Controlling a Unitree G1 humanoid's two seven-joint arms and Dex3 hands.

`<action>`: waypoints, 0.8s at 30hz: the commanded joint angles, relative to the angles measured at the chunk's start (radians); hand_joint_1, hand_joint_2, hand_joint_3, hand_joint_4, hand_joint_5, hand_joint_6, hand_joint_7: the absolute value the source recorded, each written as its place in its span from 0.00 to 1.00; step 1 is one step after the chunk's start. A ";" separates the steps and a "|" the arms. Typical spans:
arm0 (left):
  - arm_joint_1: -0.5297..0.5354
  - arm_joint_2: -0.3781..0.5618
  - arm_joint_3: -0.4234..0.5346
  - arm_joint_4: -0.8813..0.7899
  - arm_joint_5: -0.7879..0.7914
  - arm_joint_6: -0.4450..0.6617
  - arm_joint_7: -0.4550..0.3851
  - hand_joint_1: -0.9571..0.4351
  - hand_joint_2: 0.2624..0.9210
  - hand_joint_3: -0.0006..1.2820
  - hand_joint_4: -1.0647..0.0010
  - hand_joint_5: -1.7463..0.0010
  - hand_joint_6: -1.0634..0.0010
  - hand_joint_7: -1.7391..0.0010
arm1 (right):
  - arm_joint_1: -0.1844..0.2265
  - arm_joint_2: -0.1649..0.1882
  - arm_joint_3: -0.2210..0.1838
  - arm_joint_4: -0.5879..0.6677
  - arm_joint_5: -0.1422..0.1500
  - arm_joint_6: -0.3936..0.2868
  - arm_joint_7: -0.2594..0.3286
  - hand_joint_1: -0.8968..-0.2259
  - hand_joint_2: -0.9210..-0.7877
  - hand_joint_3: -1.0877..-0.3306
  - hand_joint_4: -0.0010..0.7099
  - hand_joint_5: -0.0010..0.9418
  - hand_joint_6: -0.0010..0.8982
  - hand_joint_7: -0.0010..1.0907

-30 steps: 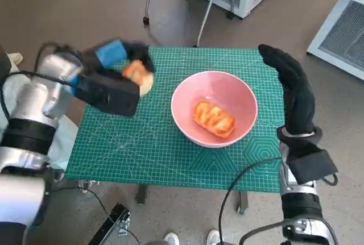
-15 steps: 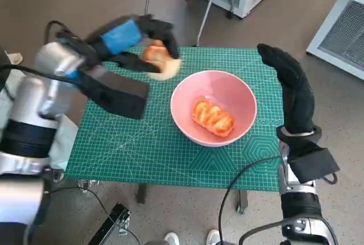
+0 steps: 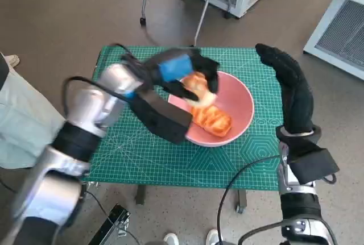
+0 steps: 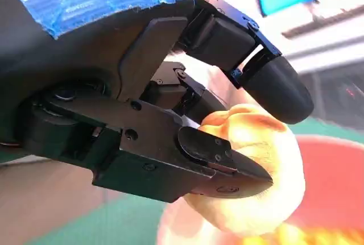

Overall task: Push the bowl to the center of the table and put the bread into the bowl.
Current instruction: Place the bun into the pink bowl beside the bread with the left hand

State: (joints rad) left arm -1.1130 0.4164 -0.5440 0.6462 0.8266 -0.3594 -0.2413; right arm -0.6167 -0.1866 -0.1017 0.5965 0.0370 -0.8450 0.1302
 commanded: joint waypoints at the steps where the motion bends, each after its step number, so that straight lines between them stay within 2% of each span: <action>1: 0.004 -0.011 -0.029 0.012 0.029 0.027 -0.031 0.68 0.99 0.13 0.59 0.60 0.53 0.56 | 0.028 -0.002 -0.006 0.001 0.008 0.010 0.002 0.44 0.00 0.46 0.62 0.01 0.13 0.76; 4: 0.014 -0.014 -0.042 -0.003 0.042 0.051 -0.060 0.69 1.00 0.12 0.68 0.86 0.59 0.80 | 0.032 -0.002 -0.008 -0.003 0.004 0.008 -0.002 0.44 0.00 0.46 0.62 0.01 0.13 0.76; 7: 0.019 -0.019 -0.052 -0.007 0.050 0.060 -0.079 0.71 1.00 0.10 0.74 0.96 0.62 0.90 | 0.034 -0.003 -0.013 0.000 -0.001 0.003 -0.007 0.44 0.00 0.47 0.63 0.01 0.13 0.76; 13: 0.035 -0.011 -0.056 -0.028 0.052 0.053 -0.075 0.70 0.97 0.07 0.77 0.99 0.60 0.95 | 0.036 -0.002 -0.016 -0.005 -0.014 0.003 -0.021 0.43 0.00 0.47 0.63 0.01 0.14 0.76; 24: 0.075 0.010 -0.012 -0.052 0.000 0.027 -0.051 0.63 0.96 0.04 0.74 0.99 0.51 0.95 | 0.026 0.003 -0.014 -0.011 -0.031 0.012 -0.048 0.43 0.00 0.47 0.63 0.01 0.14 0.76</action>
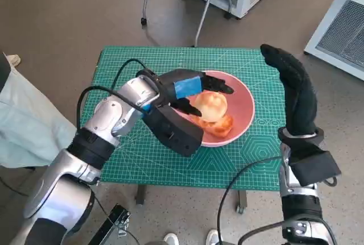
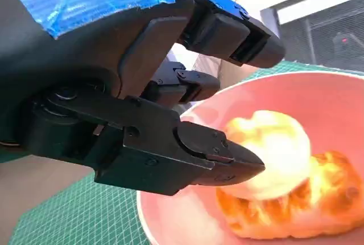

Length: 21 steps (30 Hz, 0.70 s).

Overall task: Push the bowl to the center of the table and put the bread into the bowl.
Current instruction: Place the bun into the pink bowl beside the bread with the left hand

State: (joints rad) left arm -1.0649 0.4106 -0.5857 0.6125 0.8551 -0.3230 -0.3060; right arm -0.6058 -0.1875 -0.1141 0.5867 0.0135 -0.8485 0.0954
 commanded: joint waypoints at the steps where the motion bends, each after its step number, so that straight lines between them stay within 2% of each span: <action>1: 0.031 0.019 0.035 -0.021 -0.036 -0.012 0.015 0.63 0.96 0.03 0.73 0.99 0.50 0.95 | 0.014 0.004 0.000 -0.003 -0.008 0.016 -0.014 0.43 0.00 0.47 0.63 0.01 0.14 0.76; 5: 0.057 0.031 0.074 -0.045 -0.077 -0.021 0.021 0.61 0.97 0.03 0.70 0.98 0.45 0.94 | 0.008 0.007 0.002 -0.004 -0.010 0.019 -0.020 0.44 0.00 0.47 0.63 0.01 0.14 0.76; 15: 0.146 0.071 0.203 -0.131 -0.216 -0.060 0.029 0.64 0.98 0.01 0.50 0.97 0.28 0.91 | -0.009 0.010 0.003 -0.007 0.001 0.029 -0.012 0.44 0.00 0.47 0.63 0.01 0.13 0.76; 21: 0.212 0.089 0.312 -0.144 -0.348 -0.116 0.057 0.67 0.98 0.00 0.42 0.98 0.27 0.88 | -0.022 0.003 0.004 -0.023 -0.001 0.040 -0.010 0.45 0.00 0.47 0.63 0.01 0.13 0.76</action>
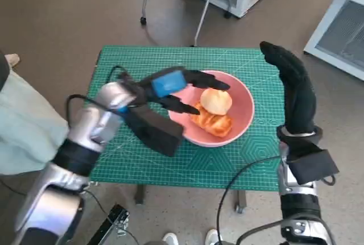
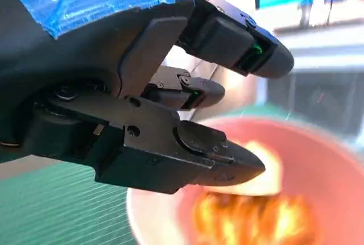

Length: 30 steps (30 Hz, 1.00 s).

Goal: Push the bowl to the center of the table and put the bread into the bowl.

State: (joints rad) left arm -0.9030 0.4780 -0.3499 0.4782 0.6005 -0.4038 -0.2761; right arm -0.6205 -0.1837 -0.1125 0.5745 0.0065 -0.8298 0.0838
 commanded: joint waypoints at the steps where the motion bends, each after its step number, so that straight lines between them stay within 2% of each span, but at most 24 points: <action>1: 0.061 0.022 0.097 -0.004 -0.121 -0.048 0.035 0.67 0.98 0.00 0.42 0.98 0.28 0.89 | -0.010 -0.002 0.002 -0.015 0.005 0.024 0.002 0.45 0.00 0.47 0.63 0.01 0.13 0.76; 9: 0.165 -0.005 0.263 -0.011 -0.334 -0.158 0.102 0.69 0.98 0.00 0.43 0.99 0.34 0.90 | -0.027 -0.013 0.001 -0.038 -0.024 0.025 -0.014 0.48 0.00 0.44 0.60 0.00 0.11 0.77; 15: 0.247 -0.082 0.346 -0.036 -0.453 -0.210 0.171 0.69 0.97 0.00 0.43 0.99 0.35 0.90 | -0.045 -0.014 0.001 -0.024 -0.036 0.008 -0.027 0.49 0.00 0.42 0.60 0.01 0.10 0.77; 17: 0.273 -0.109 0.363 -0.050 -0.472 -0.220 0.196 0.70 0.97 0.00 0.43 0.99 0.41 0.85 | -0.050 -0.013 0.001 -0.019 -0.042 0.004 -0.033 0.49 0.00 0.42 0.61 0.01 0.10 0.77; 19: 0.291 -0.125 0.373 -0.060 -0.479 -0.227 0.214 0.70 0.98 0.00 0.44 0.99 0.52 0.74 | -0.054 -0.013 0.001 -0.017 -0.046 0.001 -0.038 0.49 0.00 0.42 0.61 0.01 0.09 0.77; 22: 0.308 -0.126 0.384 -0.080 -0.470 -0.222 0.227 0.71 0.98 0.00 0.44 0.99 0.60 0.65 | -0.057 -0.014 0.001 -0.017 -0.049 0.002 -0.042 0.48 0.00 0.42 0.62 0.01 0.09 0.77; 30: 0.331 -0.121 0.407 -0.144 -0.484 -0.164 0.214 0.72 1.00 0.01 0.46 1.00 0.67 0.57 | -0.068 -0.011 0.001 -0.017 -0.054 0.017 -0.052 0.47 0.00 0.43 0.62 0.01 0.09 0.77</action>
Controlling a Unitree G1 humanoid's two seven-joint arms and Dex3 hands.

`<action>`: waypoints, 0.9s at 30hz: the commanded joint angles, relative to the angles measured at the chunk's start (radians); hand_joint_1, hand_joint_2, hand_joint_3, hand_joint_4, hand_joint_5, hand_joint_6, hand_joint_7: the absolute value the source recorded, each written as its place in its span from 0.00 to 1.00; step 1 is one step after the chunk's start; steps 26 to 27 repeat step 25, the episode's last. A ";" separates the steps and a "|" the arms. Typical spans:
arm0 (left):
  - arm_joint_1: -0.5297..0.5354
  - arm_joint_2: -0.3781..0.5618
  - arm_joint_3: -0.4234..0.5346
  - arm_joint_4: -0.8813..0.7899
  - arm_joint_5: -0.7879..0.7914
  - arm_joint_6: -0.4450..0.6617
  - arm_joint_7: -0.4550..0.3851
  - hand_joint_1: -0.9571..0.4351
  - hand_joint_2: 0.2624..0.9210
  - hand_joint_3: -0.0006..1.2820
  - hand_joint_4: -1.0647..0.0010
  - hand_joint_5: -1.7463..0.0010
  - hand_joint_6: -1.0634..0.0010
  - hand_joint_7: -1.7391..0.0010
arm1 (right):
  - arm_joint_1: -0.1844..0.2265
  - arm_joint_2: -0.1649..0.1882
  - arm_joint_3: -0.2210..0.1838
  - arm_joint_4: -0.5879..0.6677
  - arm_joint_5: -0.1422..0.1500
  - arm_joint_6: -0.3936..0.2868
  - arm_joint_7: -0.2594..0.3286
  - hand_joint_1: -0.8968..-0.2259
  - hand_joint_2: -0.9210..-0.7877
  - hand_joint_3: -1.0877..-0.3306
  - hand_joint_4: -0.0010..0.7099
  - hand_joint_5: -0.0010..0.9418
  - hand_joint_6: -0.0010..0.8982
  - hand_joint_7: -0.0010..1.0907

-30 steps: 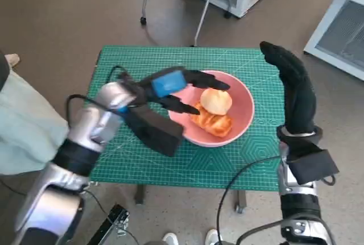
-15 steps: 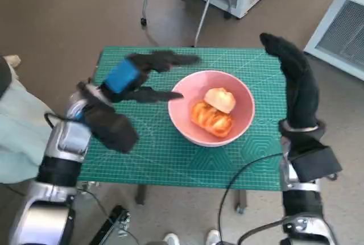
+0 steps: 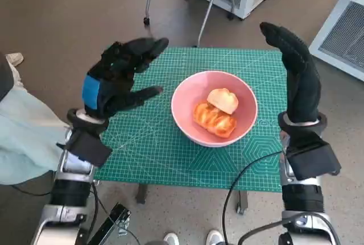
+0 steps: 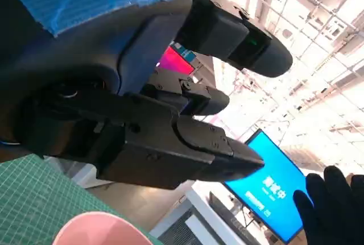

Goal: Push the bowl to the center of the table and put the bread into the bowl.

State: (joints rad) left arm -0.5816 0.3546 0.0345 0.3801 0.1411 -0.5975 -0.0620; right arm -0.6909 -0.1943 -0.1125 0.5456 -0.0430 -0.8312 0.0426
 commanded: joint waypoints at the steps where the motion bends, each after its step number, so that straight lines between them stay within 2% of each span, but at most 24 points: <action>1: 0.011 0.000 0.025 -0.053 -0.028 0.037 -0.001 0.72 1.00 0.01 0.45 1.00 0.68 0.56 | 0.001 0.000 0.001 0.013 -0.005 0.020 -0.012 0.47 0.00 0.43 0.62 0.01 0.09 0.77; 7: 0.018 -0.028 0.035 -0.079 -0.058 0.065 -0.004 0.73 1.00 0.02 0.45 0.99 0.70 0.54 | -0.004 0.003 0.003 0.011 0.004 0.035 -0.011 0.47 0.00 0.44 0.62 0.01 0.09 0.77; 11: 0.017 -0.037 0.033 -0.080 -0.060 0.068 -0.001 0.73 1.00 0.03 0.44 0.99 0.70 0.54 | -0.004 0.003 0.005 0.009 -0.001 0.039 -0.014 0.47 0.00 0.44 0.62 0.01 0.10 0.77; 20: 0.011 -0.053 0.029 -0.070 -0.053 0.077 -0.003 0.72 1.00 0.03 0.43 0.98 0.72 0.56 | 0.005 0.005 0.007 -0.017 0.023 0.063 0.003 0.47 0.00 0.45 0.62 0.01 0.10 0.76; 27: 0.010 -0.061 0.022 -0.075 -0.039 0.077 0.003 0.70 1.00 0.03 0.43 0.98 0.72 0.58 | 0.011 0.004 0.009 -0.034 0.024 0.073 0.005 0.47 0.00 0.45 0.62 0.01 0.10 0.76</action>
